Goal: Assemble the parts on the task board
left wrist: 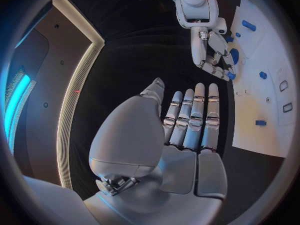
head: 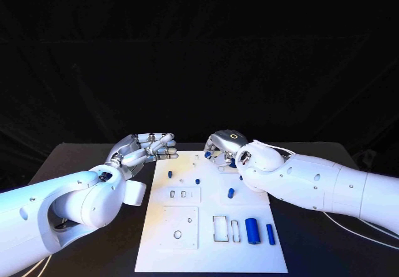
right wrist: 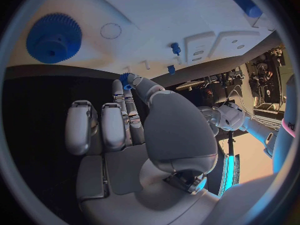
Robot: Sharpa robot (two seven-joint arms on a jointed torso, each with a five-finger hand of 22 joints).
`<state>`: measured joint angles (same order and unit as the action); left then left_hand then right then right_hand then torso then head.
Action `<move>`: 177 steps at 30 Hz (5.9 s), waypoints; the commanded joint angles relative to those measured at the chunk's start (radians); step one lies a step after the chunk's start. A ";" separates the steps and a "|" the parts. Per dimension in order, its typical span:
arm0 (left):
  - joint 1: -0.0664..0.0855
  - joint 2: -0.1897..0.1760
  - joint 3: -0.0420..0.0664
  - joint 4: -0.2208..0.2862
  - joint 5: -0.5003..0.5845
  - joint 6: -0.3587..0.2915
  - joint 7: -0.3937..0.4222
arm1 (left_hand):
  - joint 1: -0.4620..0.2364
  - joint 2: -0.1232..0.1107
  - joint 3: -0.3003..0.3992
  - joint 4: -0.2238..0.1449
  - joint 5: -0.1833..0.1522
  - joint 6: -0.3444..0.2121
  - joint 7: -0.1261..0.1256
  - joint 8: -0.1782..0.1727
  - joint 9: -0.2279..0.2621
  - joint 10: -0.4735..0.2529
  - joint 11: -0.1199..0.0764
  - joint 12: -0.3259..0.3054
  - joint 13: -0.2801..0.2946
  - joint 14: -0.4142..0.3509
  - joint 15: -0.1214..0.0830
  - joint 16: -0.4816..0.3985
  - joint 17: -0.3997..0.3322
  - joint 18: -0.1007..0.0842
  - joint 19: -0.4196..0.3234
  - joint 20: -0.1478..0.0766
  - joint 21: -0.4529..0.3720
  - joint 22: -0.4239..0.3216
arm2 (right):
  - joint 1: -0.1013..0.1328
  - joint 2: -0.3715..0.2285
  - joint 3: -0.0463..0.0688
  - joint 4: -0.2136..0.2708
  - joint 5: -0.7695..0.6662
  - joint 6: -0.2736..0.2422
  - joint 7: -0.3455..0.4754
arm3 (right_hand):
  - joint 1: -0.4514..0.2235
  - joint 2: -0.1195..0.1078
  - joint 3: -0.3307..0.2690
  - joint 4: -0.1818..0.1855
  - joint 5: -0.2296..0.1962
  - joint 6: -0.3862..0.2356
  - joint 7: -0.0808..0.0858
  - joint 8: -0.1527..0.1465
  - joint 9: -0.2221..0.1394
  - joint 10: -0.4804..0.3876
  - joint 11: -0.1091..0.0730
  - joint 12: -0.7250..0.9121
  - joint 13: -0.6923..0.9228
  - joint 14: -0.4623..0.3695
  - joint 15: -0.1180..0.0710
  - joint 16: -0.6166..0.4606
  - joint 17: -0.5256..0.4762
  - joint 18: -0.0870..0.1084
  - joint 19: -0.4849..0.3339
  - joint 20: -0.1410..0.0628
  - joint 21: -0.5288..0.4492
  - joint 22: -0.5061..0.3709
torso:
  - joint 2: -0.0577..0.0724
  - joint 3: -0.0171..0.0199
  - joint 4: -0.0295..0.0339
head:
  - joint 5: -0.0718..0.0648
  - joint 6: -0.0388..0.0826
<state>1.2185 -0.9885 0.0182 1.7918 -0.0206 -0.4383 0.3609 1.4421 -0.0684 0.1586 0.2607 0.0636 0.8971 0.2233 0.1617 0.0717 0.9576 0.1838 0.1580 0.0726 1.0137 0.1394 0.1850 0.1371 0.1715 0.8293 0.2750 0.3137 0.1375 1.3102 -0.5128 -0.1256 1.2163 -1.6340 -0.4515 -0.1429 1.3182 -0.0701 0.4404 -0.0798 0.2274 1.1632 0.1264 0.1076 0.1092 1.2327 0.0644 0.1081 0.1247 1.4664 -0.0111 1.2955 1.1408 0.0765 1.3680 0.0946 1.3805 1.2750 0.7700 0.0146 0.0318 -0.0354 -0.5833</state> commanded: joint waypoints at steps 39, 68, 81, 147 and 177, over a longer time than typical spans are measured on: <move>0.023 0.007 0.003 0.010 -0.004 0.008 0.005 | 0.005 0.000 -0.003 0.001 -0.002 -0.003 0.008 -0.007 -0.001 -0.005 0.001 -0.005 0.000 -0.008 0.006 -0.009 0.001 0.011 0.001 -0.001 0.004 0.000 | -0.032 0.100 0.001 -0.105 0.019 -0.058 -0.025 | -0.004 -0.001 0.009 0.010 -0.011 -0.007 0.003 -0.001 0.010 0.000 0.000 -0.011 0.001 0.031 -0.003 0.001 -0.002 -0.007 -0.003 0.000 -0.002 0.004 | 0.006 0.0000 0.0048 | 0.004 -0.006; 0.028 0.007 0.003 0.008 -0.004 0.007 0.003 | 0.005 0.000 -0.003 0.001 -0.002 -0.003 0.008 -0.007 -0.001 -0.005 0.001 -0.005 0.000 -0.008 0.006 -0.009 0.001 0.011 0.001 -0.001 0.004 0.000 | -0.031 0.131 0.003 -0.144 0.014 -0.054 -0.034 | -0.009 -0.008 0.008 0.012 -0.013 -0.008 0.004 -0.002 0.012 -0.001 0.001 -0.012 0.001 0.032 -0.002 0.004 0.002 -0.009 0.003 0.000 0.004 0.014 | 0.010 -0.0002 0.0061 | 0.008 -0.006; 0.031 0.008 0.003 0.010 -0.004 0.009 0.000 | 0.007 0.000 -0.003 0.000 -0.002 -0.002 0.008 -0.008 -0.001 -0.005 0.001 -0.005 0.000 -0.010 0.006 -0.011 0.001 0.011 0.000 0.000 0.004 0.000 | -0.043 0.161 0.003 -0.178 0.024 -0.031 -0.026 | -0.014 -0.013 0.008 0.015 -0.016 -0.012 0.005 -0.005 0.013 -0.005 0.002 -0.015 0.000 0.032 -0.001 0.004 0.000 -0.009 0.001 0.001 0.002 0.013 | 0.010 0.0001 0.0066 | 0.011 -0.009; 0.034 0.007 0.002 -0.021 -0.004 0.010 0.002 | 0.010 -0.002 -0.003 -0.002 -0.002 -0.003 0.008 -0.009 -0.001 -0.005 0.002 -0.007 0.000 -0.013 0.007 -0.014 0.002 0.011 -0.001 0.000 0.004 -0.001 | 0.013 -0.141 0.021 0.017 0.233 0.209 -0.088 | 0.018 -0.040 -0.409 0.207 0.099 -0.216 0.021 0.059 0.008 -0.013 -0.002 1.010 0.905 0.075 0.001 0.205 0.282 -0.026 0.063 0.004 0.037 0.117 | -0.010 0.0057 -0.0200 | 0.026 -0.019; 0.034 0.014 0.002 -0.028 -0.004 0.013 -0.003 | 0.009 -0.001 -0.003 -0.001 -0.002 -0.002 0.008 -0.010 -0.001 -0.005 0.002 -0.007 0.000 -0.013 0.007 -0.014 0.002 0.011 -0.002 0.001 0.004 -0.001 | -0.004 -0.104 0.019 -0.042 0.275 0.227 -0.073 | 0.022 -0.027 -0.416 0.216 0.104 -0.209 0.020 0.071 0.011 -0.012 -0.002 1.037 0.935 0.076 0.002 0.211 0.292 -0.027 0.067 0.006 0.041 0.126 | -0.009 0.0073 -0.0201 | 0.029 -0.023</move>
<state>1.2515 -0.9769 0.0196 1.7631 -0.0210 -0.4380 0.3522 1.4421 -0.0684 0.1586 0.2607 0.0636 0.8971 0.2232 0.1580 0.0719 0.9577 0.1837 0.1542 0.0729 1.0063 0.1468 0.1770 0.1381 0.1715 0.8293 0.2750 0.3137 0.1373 1.3113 -0.6183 -0.1039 1.1766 -1.3649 -0.2502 -0.2197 1.3390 -0.1015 0.0274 0.1364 0.3273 0.9520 0.1480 0.1744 0.1184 1.2166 0.0641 1.1390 1.0579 1.4647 -0.0163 1.5027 1.3078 0.0609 1.4290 0.1015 1.4166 1.3076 0.7615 0.0217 0.0125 -0.0063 -0.6053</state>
